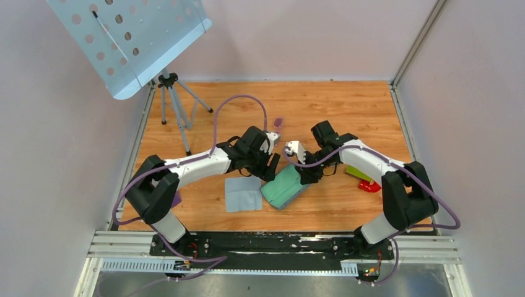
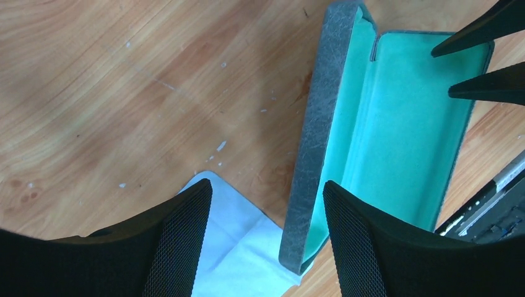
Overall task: Organize the sunglasses
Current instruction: Adjust the sunglasses case at the center of the board.
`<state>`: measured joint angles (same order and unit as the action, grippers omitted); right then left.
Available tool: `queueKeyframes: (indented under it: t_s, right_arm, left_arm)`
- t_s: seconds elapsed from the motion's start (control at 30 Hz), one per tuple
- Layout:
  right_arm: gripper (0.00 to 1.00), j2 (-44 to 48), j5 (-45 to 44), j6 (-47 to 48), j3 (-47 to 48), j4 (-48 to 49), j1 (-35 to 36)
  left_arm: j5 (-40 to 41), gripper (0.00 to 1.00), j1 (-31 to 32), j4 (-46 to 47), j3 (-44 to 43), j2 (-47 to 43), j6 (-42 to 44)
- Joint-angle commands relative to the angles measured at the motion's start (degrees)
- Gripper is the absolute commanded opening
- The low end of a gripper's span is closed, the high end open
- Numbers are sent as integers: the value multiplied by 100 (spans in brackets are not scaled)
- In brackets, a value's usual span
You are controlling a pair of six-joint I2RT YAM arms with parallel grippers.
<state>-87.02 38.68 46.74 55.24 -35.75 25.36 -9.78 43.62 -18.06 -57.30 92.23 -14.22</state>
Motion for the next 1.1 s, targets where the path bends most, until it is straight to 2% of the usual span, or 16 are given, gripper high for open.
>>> queueKeyframes:
  t_s: [0.0,0.13,0.27,0.3,0.33,0.47,0.7,0.87,1.07]
  right_arm:
    - [35,-75,-406,-9,-331,188,87]
    - [34,-95,-502,63,-613,225,100]
    - [34,-132,-610,169,-817,261,98]
    - [34,-157,-617,182,-845,268,98]
    - [34,-179,-610,186,-867,282,100]
    - [34,-272,-574,120,-919,367,108]
    - [34,-233,-480,-176,-875,426,120]
    - [34,577,-296,-246,-561,-147,123]
    - [38,1737,-6,-212,-358,-1020,126]
  left_arm:
    - [-407,70,-1,418,-64,233,-103]
    - [-808,76,6,547,4,137,-379]
    - [149,85,3,-175,-90,-294,-600]
    - [405,97,3,-312,-89,-447,-603]
    - [655,99,1,-395,-64,-637,-612]
    - [1527,100,-2,-479,133,-1336,-654]
    - [2317,100,-7,-607,497,-2160,-840]
    - [2579,100,-139,-1372,573,-2257,-906]
    - [2779,98,-222,-1495,1158,-2864,-1179]
